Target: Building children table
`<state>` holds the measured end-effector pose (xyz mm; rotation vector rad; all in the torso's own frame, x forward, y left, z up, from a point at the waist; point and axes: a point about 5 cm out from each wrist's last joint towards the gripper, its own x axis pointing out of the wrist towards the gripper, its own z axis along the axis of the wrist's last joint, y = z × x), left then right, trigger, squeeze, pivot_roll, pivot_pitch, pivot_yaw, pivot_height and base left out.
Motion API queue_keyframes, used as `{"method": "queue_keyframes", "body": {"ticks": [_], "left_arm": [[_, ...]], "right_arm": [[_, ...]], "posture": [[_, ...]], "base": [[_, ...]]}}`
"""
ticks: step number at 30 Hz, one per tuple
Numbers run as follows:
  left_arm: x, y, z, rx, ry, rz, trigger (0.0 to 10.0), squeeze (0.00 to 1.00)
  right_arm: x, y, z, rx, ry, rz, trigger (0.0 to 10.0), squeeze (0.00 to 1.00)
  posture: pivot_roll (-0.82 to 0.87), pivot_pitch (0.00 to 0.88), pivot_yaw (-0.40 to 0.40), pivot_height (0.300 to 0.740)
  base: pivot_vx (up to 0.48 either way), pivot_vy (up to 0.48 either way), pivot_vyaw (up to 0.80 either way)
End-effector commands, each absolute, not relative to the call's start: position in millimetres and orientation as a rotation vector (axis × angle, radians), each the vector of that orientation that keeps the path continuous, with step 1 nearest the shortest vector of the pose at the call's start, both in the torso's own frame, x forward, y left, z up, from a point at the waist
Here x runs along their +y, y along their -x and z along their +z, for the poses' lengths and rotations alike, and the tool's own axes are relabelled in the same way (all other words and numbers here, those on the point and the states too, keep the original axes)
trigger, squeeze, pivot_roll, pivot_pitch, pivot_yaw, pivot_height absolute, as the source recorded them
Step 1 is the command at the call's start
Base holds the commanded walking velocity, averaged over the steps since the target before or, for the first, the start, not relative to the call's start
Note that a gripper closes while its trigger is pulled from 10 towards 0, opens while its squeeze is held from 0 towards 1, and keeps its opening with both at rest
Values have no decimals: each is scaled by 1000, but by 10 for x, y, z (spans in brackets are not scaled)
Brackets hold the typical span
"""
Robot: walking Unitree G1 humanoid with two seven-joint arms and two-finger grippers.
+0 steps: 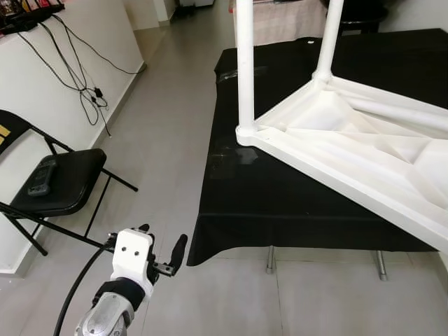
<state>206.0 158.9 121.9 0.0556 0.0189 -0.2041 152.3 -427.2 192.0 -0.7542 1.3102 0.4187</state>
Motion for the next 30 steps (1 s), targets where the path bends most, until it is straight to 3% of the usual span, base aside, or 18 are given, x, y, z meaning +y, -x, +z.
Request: {"method": "queue_keyframes", "body": {"ticks": [1,8,11,15,22,23,26,30], "left_arm": [[1616,-2036,1198,36,-68,-198,10000,0],[1621,-2040,1191,38,-71,-200,10000,0],[1626,-2041,1190,38,-74,-202,10000,0],[1626,-2042,1189,39,-76,-204,10000,0],[1626,-2044,1188,40,-77,-207,10000,0],[1627,-2043,1191,40,-79,-205,10000,0],[1627,-2043,1192,40,-79,-204,10000,0],[1629,-2046,1195,39,-81,-204,10000,0]], "right_arm": [[-4289,-1529,1914,1305,763,398,10000,0],[-4235,-1717,2125,1108,772,409,10000,0],[-3915,-1867,2194,869,719,610,10000,0],[-3726,-1957,2231,705,701,721,10000,0],[-3539,-2058,2236,587,662,801,10000,0],[-3226,-2193,2228,449,616,906,10000,0],[-3113,-2232,2232,402,598,940,10000,0],[-2696,-2367,2216,222,564,1034,10000,0]], "posture": [[-113,136,75,740],[-113,132,75,740],[-113,127,79,740],[-112,124,82,740],[-110,123,84,740],[-106,125,79,740],[-106,125,79,740],[-101,126,80,740]], "base": [[0,0,0],[0,0,0],[0,0,0],[0,0,0],[0,0,0],[0,0,0],[0,0,0],[0,0,0]]}}
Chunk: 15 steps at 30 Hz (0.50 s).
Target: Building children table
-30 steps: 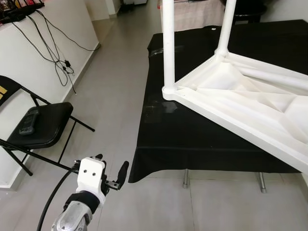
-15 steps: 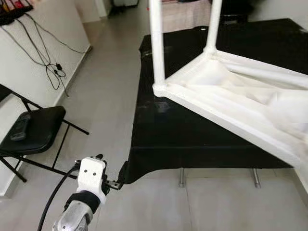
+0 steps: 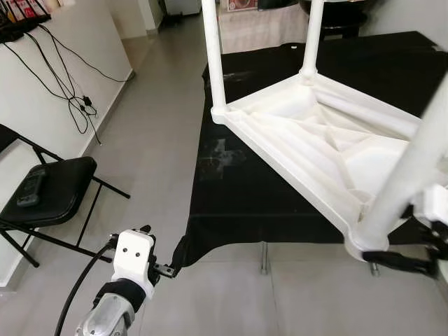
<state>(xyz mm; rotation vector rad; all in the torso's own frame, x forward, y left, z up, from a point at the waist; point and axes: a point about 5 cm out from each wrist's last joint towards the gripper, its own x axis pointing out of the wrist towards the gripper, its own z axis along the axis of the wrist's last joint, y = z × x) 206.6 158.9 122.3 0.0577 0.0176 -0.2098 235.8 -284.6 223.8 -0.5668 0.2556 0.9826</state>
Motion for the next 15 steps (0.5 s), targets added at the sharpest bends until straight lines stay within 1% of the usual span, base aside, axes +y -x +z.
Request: {"method": "queue_keyframes", "body": {"ticks": [1,2,3,4,5,6,8,9,10,11,12,13,14,15], "left_arm": [[1629,-2047,1196,39,-82,-204,10000,0],[1630,-2047,1196,38,-82,-204,10000,0],[1630,-2047,1196,38,-82,-204,10000,0],[1629,-2048,1198,38,-84,-205,10000,0],[1629,-2048,1198,38,-84,-205,10000,0],[1627,-2051,1199,37,-86,-206,10000,0],[1627,-2051,1199,37,-86,-206,10000,0],[1626,-2054,1203,36,-90,-206,10000,0],[1626,-2054,1203,36,-90,-206,10000,0],[1623,-2059,1204,35,-93,-207,10000,0],[1623,-2059,1204,35,-93,-207,10000,0],[1619,-2066,1206,32,-101,-210,10000,0],[1619,-2066,1206,32,-101,-210,10000,0],[1615,-2073,1211,29,-108,-211,10000,0]], "right_arm": [[-2536,-2427,2193,161,559,1054,10000,0],[-2436,-2464,2181,124,557,1064,10000,0],[-2436,-2464,2181,124,557,1064,10000,0],[-2326,-2528,2158,84,556,1063,10000,0],[-2326,-2528,2158,84,556,1063,10000,0],[-2215,-2611,2141,38,558,1049,10000,0],[-2215,-2611,2141,38,558,1049,10000,0],[-2099,-2688,2125,0,554,1042,10000,0],[-2099,-2688,2125,0,554,1042,10000,0],[-1956,-2759,2110,-44,556,1042,10000,0],[-1956,-2759,2110,-44,556,1042,10000,0],[-1823,-2815,2101,-80,555,1048,10000,0],[-1823,-2815,2101,-80,555,1048,10000,0],[-1685,-2886,2107,-120,553,1040,10000,0]], "posture": [[-101,125,80,740],[-101,125,80,740],[-101,125,80,740],[-101,125,80,740],[-101,125,80,740],[-94,124,78,740],[-94,124,78,740],[-93,124,76,740],[-93,124,76,740],[-93,122,75,740],[-93,122,75,740],[-91,121,75,740],[-91,121,75,740],[-89,121,74,740]], "base": [[0,0,0],[0,0,0],[0,0,0],[0,0,0],[0,0,0],[0,0,0],[0,0,0],[0,0,0],[0,0,0],[0,0,0],[0,0,0],[0,0,0],[0,0,0],[0,0,0]]}}
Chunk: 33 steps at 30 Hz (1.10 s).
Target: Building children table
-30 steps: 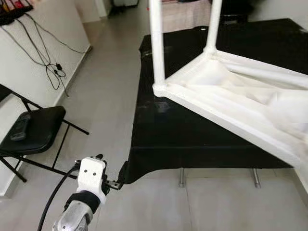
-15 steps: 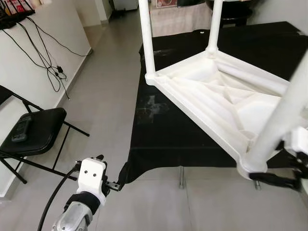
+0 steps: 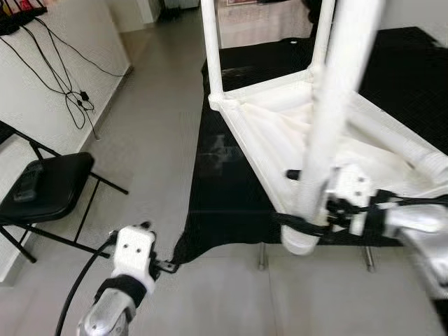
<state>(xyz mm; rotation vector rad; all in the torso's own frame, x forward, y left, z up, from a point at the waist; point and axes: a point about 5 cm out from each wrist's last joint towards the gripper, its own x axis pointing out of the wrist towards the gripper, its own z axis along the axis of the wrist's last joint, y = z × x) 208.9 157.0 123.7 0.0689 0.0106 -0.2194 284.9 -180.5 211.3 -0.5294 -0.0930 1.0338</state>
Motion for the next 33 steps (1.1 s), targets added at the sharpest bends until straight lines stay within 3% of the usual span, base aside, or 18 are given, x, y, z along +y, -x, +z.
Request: {"method": "queue_keyframes", "body": {"ticks": [1,4,12,27,33], "left_arm": [[1615,-2073,1211,29,-108,-211,10000,0],[1606,-2092,1231,19,-126,-215,10000,0],[1585,-2090,1248,12,-129,-212,10000,0],[1553,-2071,1247,10,-125,-204,10000,0],[1553,-2087,1247,9,-124,-206,10000,0]], "right_arm": [[-1685,-2886,2107,-120,553,1040,10000,0],[-1273,-3132,2210,-229,525,977,10000,0],[-751,-3305,2346,-336,501,960,10000,0],[-563,-3624,2556,-412,555,804,10000,0],[-786,-3467,2495,-386,443,948,10000,0]], "posture": [[-89,121,74,740],[-80,117,72,740],[-63,121,63,740],[-61,129,48,740],[-89,132,60,740]], "base": [[0,0,0],[0,0,0],[0,0,0],[0,0,0],[0,0,0]]}}
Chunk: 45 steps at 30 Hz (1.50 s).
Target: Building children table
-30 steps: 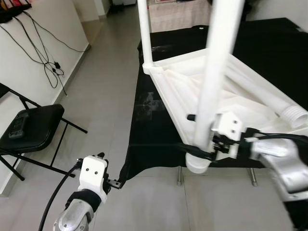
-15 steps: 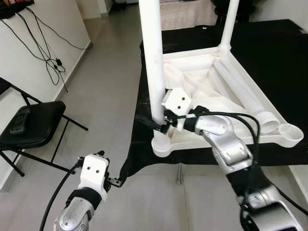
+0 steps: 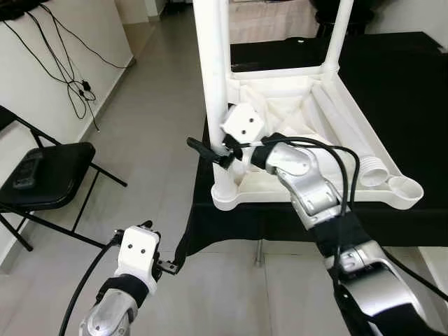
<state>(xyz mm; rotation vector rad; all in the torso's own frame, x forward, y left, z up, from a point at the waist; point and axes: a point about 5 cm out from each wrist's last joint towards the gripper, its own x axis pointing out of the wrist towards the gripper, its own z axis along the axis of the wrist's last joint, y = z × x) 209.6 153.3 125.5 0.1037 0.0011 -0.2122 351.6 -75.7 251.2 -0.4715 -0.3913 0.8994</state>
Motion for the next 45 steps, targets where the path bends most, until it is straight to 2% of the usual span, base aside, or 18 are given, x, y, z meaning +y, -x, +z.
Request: {"method": "queue_keyframes", "body": {"ticks": [1,5,6,7,12,16,20,33,37,45], "left_arm": [[1553,-2087,1247,9,-124,-206,10000,0],[1575,-2105,1255,7,-131,-209,10000,0],[1584,-2109,1259,6,-134,-209,10000,0],[1584,-2109,1259,6,-134,-209,10000,0],[1601,-2114,1261,6,-142,-212,10000,0],[1604,-2116,1260,7,-144,-214,10000,0],[1600,-2128,1256,10,-151,-230,10000,0],[1566,-2133,1260,11,-154,-260,10000,0],[1550,-2143,1266,7,-154,-268,10000,0],[1533,-2174,1285,-1,-153,-264,10000,0]], "right_arm": [[-786,-3467,2495,-386,443,948,10000,0],[-966,-3362,2395,-357,454,1013,10000,0],[-1086,-3309,2339,-340,465,1042,10000,0],[-1086,-3309,2339,-340,465,1042,10000,0],[-1433,-3179,2252,-290,462,1084,10000,0],[-1506,-3144,2243,-271,453,1095,10000,0],[-1749,-3024,2162,-182,462,1125,10000,0],[-1983,-2934,1991,-76,470,1088,10000,0],[-2150,-2938,1915,-9,527,1020,10000,0],[-2211,-2916,1931,8,532,1006,10000,0]], "posture": [[-89,132,60,740],[-95,131,67,740],[-96,131,71,740],[-96,131,71,740],[-98,127,77,740],[-99,123,81,740],[-105,112,86,740],[-101,107,87,740],[-107,102,86,740],[-111,100,89,740]], "base": [[0,0,0],[0,0,0],[0,0,0],[0,0,0],[0,0,0],[0,0,0],[0,0,0],[0,0,0],[0,0,0],[0,0,0]]}}
